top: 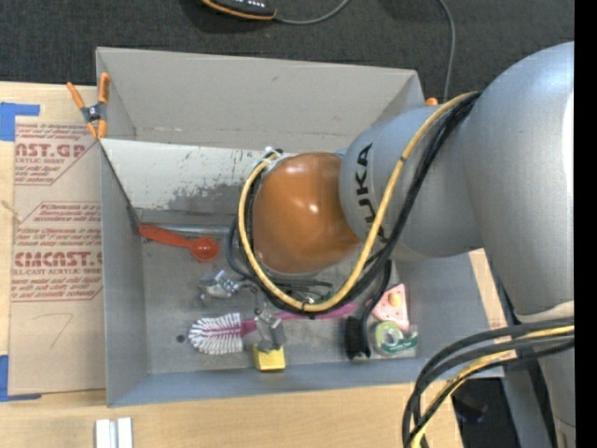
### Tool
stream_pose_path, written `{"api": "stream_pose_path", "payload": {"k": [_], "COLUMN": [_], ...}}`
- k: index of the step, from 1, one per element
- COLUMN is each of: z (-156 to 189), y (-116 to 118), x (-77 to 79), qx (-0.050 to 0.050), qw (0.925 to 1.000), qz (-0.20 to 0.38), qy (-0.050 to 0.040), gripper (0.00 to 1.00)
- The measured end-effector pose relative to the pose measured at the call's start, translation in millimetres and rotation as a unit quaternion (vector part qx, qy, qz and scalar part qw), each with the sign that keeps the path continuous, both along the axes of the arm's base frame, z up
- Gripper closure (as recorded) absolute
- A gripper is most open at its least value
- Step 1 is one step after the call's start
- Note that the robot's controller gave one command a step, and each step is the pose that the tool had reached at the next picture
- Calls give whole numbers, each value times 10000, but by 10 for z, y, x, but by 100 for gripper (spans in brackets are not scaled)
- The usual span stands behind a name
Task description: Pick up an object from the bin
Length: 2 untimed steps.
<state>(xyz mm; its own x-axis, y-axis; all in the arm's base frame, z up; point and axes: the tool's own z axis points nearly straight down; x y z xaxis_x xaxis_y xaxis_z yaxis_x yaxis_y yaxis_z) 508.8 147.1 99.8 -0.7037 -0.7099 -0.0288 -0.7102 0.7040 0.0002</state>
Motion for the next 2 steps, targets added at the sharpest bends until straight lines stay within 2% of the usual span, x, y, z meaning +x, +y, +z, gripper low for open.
{"api": "stream_pose_path", "payload": {"k": [1, 2], "z": [132, -312], "y": [-562, 68], "x": [90, -75], "qx": [-25, 30], "qw": [9965, 9997], "qz": [840, -251], "qy": [-44, 25], "gripper": [0, 0]}}
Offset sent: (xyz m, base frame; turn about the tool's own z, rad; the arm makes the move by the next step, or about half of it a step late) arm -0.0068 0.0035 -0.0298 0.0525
